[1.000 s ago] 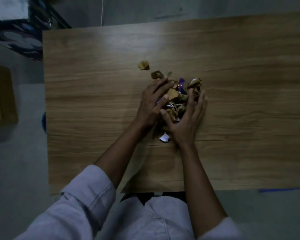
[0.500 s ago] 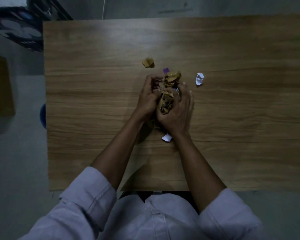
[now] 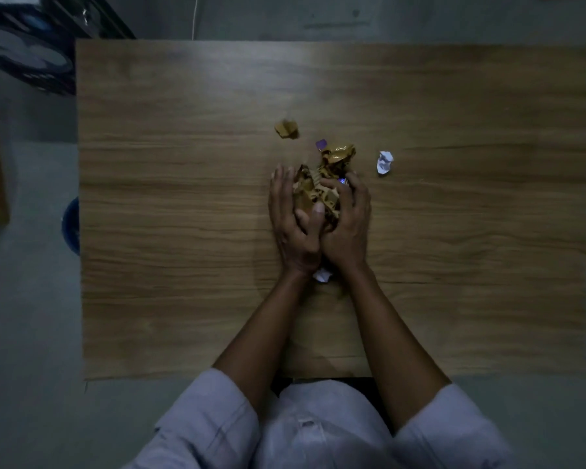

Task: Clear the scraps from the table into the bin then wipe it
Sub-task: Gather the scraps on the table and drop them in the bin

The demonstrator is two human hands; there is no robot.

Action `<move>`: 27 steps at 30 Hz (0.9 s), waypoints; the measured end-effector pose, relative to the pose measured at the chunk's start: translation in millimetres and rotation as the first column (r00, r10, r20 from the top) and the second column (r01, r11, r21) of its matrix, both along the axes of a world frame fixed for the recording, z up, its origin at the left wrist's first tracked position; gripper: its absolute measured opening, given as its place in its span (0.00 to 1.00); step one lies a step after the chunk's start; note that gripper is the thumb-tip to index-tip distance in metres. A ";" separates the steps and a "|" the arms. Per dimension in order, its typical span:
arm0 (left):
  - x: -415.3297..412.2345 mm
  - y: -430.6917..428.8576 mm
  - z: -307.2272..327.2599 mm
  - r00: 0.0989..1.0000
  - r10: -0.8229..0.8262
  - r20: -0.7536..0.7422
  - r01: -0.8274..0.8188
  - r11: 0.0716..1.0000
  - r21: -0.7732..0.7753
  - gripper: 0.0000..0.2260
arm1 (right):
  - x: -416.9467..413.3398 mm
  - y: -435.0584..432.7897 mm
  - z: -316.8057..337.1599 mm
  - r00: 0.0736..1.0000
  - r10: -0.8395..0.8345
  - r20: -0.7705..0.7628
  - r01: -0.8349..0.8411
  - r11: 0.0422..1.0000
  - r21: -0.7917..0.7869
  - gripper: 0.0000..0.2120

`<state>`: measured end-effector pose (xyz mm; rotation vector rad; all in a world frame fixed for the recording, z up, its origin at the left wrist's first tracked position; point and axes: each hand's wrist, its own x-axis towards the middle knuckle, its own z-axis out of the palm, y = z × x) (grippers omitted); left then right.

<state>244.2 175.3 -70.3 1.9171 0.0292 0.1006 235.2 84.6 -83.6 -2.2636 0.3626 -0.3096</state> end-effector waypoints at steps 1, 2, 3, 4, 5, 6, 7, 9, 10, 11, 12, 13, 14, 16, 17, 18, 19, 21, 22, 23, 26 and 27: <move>8.9 -0.5 -0.1 1.000 -0.004 0.011 0.004 1.000 -0.007 0.28 | -1.2 -4.4 1.9 1.000 0.018 0.015 -0.019 0.999 0.049 0.27; 16.5 -0.1 -1.2 1.000 -0.014 0.026 0.014 1.000 -0.004 0.27 | -1.9 -8.8 4.2 0.999 0.034 0.030 -0.036 0.996 0.088 0.28; 23.1 0.9 -2.7 0.998 -0.031 0.045 0.031 0.999 0.005 0.27 | -2.2 -12.7 6.9 0.998 0.049 0.050 -0.054 0.993 0.106 0.29; 29.0 1.9 -4.0 0.997 -0.052 0.062 0.052 0.999 0.008 0.27 | -1.9 -16.2 9.7 0.996 0.063 0.070 -0.070 0.993 0.093 0.29; 33.6 2.9 -5.5 0.995 -0.071 0.072 0.071 0.997 0.003 0.27 | -1.2 -19.2 12.9 0.993 0.076 0.086 -0.081 0.996 0.047 0.28; 38.0 3.4 -7.5 0.993 -0.084 0.079 0.085 0.996 -0.008 0.27 | 1.2 -22.9 15.9 0.991 0.087 0.099 -0.085 0.996 -0.018 0.28; 42.2 3.9 -8.4 0.992 -0.094 0.086 0.096 0.995 -0.016 0.27 | 5.6 -27.3 19.4 0.990 0.094 0.107 -0.086 0.993 -0.081 0.28; 48.7 4.9 -8.5 0.991 -0.096 0.095 0.098 0.995 -0.018 0.28 | 18.6 -36.0 27.6 0.989 0.080 0.124 -0.062 0.988 -0.140 0.26; 50.5 4.8 -8.3 0.991 -0.094 0.097 0.096 0.995 -0.020 0.28 | 26.8 -40.6 30.8 0.989 0.058 0.138 -0.038 0.989 -0.143 0.25; 51.4 4.6 -7.9 0.991 -0.094 0.100 0.097 0.995 -0.022 0.27 | 36.1 -46.1 33.5 0.988 0.036 0.150 -0.015 0.990 -0.139 0.26; 51.7 4.2 -7.4 0.991 -0.093 0.101 0.096 0.995 -0.024 0.27 | 47.0 -52.6 34.9 0.989 0.015 0.150 0.005 0.991 -0.134 0.27; 51.6 3.9 -7.2 0.992 -0.089 0.095 0.092 0.995 -0.028 0.28 | 58.9 -59.3 36.4 0.992 -0.002 0.124 0.019 0.991 -0.129 0.30; 51.0 3.8 -7.2 0.993 -0.082 0.084 0.085 0.996 -0.034 0.28 | 71.3 -66.4 36.9 0.997 -0.017 0.073 0.026 0.992 -0.122 0.33; 50.3 4.3 -6.6 0.995 -0.071 0.071 0.074 0.996 -0.045 0.28 | 94.8 -79.4 38.0 0.999 -0.002 -0.039 -0.002 0.995 -0.096 0.36; 50.1 4.6 -6.4 0.995 -0.071 0.071 0.074 0.996 -0.045 0.28 | 104.0 -85.1 35.8 0.996 0.050 -0.080 -0.056 0.996 -0.073 0.37; 50.2 4.5 -5.7 0.995 -0.074 0.070 0.077 0.996 -0.039 0.28 | 110.2 -88.5 34.5 0.986 0.120 -0.117 -0.126 0.991 -0.041 0.37; 50.6 4.3 -5.2 0.995 -0.079 0.068 0.081 0.996 -0.032 0.28 | 112.6 -89.2 33.1 0.970 0.189 -0.153 -0.193 0.981 -0.013 0.36; 50.7 4.5 -4.9 0.995 -0.080 0.065 0.082 0.996 -0.030 0.28 | 103.8 -86.8 30.6 0.938 0.286 -0.197 -0.290 0.957 0.005 0.35; 50.2 4.8 -5.3 0.995 -0.073 0.061 0.075 0.996 -0.038 0.28 | 94.1 -85.1 28.9 0.934 0.301 -0.192 -0.309 0.951 -0.010 0.36; 50.1 5.1 -5.2 0.996 -0.064 0.054 0.067 0.997 -0.048 0.27 | 82.6 -83.2 27.8 0.938 0.301 -0.172 -0.311 0.950 -0.031 0.36; 51.5 4.2 -2.1 0.998 -0.054 0.033 0.056 0.996 -0.066 0.27 | 51.9 -77.4 25.5 0.948 0.290 -0.131 -0.300 0.951 -0.069 0.33; 52.2 3.6 -1.3 0.998 -0.050 0.029 0.052 0.996 -0.067 0.27 | 46.5 -74.8 25.4 0.957 0.269 -0.113 -0.278 0.958 -0.077 0.31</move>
